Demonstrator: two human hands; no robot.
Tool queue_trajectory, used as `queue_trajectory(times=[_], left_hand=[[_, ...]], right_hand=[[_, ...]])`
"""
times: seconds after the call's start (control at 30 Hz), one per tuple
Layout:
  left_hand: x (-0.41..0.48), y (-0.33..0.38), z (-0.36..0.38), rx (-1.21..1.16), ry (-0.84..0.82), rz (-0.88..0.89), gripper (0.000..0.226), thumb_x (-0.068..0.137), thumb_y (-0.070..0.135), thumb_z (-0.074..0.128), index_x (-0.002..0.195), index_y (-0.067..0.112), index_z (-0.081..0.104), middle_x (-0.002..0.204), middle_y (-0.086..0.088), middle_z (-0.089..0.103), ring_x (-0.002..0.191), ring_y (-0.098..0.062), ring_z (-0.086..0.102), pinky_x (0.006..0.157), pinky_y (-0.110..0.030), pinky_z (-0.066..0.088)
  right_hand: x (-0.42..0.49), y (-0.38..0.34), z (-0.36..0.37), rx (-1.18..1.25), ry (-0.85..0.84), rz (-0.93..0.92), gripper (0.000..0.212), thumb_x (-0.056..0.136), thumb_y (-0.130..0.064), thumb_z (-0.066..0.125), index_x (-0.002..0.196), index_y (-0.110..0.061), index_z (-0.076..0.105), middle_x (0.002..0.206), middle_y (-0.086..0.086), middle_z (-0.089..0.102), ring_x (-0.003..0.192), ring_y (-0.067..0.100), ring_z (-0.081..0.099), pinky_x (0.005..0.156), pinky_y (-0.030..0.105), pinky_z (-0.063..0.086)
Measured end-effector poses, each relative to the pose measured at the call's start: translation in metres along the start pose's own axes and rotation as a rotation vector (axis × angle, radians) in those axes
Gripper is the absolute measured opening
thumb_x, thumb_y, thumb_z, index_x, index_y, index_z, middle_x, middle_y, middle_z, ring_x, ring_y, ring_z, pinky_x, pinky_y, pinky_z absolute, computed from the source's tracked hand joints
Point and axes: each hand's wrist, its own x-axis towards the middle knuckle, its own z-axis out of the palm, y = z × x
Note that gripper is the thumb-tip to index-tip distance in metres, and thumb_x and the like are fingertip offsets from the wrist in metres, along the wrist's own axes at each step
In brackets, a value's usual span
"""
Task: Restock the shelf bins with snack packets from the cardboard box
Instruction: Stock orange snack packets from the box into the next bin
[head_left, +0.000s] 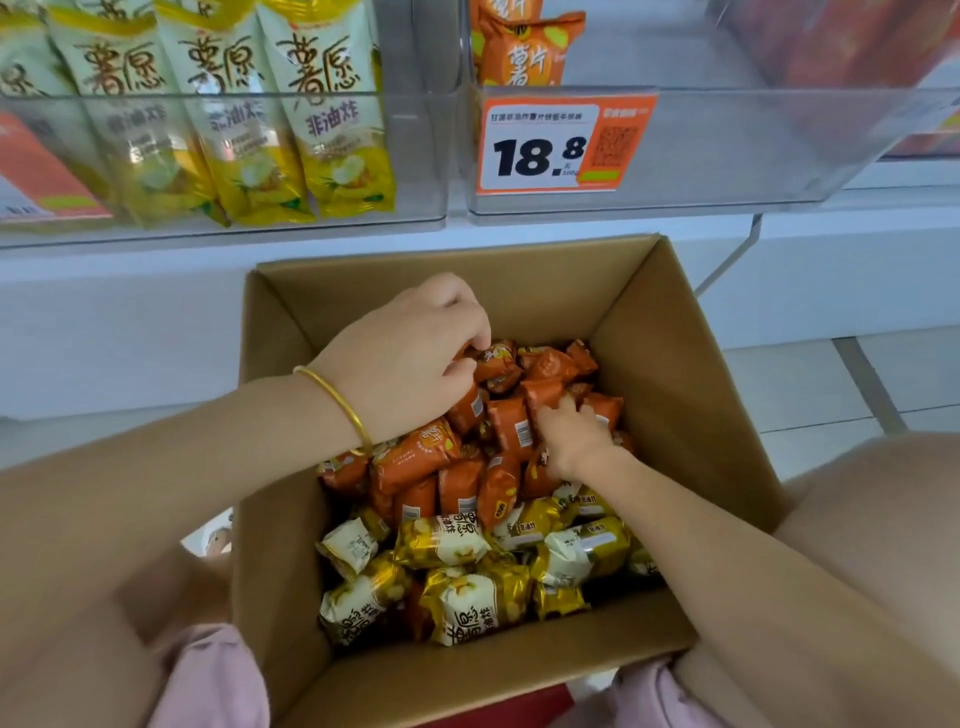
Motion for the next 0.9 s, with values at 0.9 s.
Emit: queue_trajectory(times=[0.9], left_hand=[[0.011, -0.007, -0.001, 0.005, -0.342, -0.168, 0.061, 0.086, 0.032, 0.065, 0.138, 0.019, 0.038, 0.138, -0.003, 0.039, 0.121, -0.018, 0.047, 0.099, -0.031, 0.042]], right_hand=[[-0.069, 0.005, -0.107, 0.543, 0.169, -0.330, 0.027, 0.084, -0.030, 0.072, 0.109, -0.019, 0.072, 0.103, -0.008, 0.060, 0.102, 0.015, 0.059, 0.082, 0.024, 0.051]])
